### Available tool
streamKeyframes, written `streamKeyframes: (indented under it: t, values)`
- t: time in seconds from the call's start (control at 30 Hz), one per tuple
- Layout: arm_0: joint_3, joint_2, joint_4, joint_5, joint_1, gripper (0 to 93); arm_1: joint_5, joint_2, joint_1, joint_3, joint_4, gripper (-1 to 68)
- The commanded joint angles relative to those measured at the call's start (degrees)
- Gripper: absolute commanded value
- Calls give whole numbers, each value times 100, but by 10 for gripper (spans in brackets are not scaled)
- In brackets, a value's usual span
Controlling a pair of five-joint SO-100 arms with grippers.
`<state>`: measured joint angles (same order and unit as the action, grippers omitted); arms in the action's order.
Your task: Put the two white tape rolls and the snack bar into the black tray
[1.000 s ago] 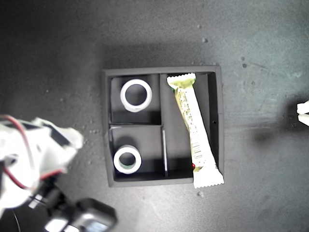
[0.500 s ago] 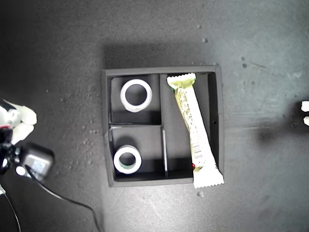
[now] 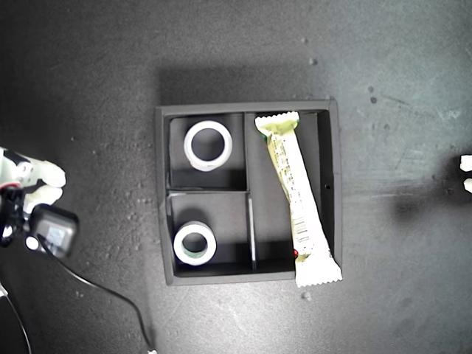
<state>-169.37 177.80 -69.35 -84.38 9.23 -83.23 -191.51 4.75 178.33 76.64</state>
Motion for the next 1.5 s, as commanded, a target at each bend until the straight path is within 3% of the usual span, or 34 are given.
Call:
streamKeyframes:
  t: [0.0,0.4,0.53,0.63,0.83,1.47]
  values:
    - [-624,1248,-299,-176,62,0,-26,-35,-9,70,18,71]
    - [-1046,1617,-1063,-1107,457,0,0,-35,-9,70,18,71]
    - [-1046,1617,-1063,-1125,457,2,0,-35,0,70,18,71]
    - [-1046,1608,-1063,-747,404,2,0,-35,0,70,18,71]
    - [-1046,1608,-1063,747,439,2,0,-35,0,70,18,71]
    - [-1046,1608,-1063,624,439,2,0,-35,0,70,18,71]
